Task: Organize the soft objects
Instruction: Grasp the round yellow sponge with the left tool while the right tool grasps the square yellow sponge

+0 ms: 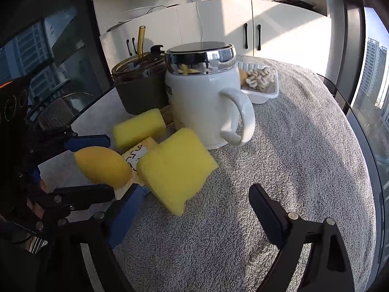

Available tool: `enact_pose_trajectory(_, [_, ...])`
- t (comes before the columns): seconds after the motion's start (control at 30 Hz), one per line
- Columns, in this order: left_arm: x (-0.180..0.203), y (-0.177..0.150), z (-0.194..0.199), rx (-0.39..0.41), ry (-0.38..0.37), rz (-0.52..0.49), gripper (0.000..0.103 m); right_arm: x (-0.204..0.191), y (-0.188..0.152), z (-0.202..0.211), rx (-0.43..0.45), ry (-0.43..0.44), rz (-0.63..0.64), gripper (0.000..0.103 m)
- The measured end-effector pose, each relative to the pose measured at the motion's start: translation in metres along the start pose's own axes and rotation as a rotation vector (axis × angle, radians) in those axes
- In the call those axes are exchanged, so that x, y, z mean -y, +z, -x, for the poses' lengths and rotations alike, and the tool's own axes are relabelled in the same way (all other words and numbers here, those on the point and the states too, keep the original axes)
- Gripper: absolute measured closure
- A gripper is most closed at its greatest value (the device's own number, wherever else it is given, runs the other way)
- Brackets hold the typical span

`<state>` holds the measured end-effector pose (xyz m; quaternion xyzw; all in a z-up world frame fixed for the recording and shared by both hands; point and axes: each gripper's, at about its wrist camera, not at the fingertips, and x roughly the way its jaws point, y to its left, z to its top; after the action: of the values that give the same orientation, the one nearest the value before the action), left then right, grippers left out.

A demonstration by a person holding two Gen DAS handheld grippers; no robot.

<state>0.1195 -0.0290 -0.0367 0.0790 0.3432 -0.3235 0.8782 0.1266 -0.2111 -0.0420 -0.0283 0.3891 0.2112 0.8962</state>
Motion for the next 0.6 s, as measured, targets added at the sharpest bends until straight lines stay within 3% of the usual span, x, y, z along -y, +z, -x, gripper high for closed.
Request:
enact_pose_trajectory(0.23, [0.002,-0.001,0.0,-0.008,-0.039,0.004,0.045,-0.004,0.005,-0.009,-0.004,0.027,0.013,0.012])
enact_pose_trajectory(0.47, [0.0,-0.003,0.0,-0.015,-0.049,0.02,0.048,-0.008,0.006,-0.011,-0.002,0.038,0.017,0.012])
enact_pose_trajectory(0.6, [-0.001,-0.003,0.001,-0.021,-0.056,0.03,0.061,-0.009,0.007,-0.015,-0.01,0.044,0.017,0.012])
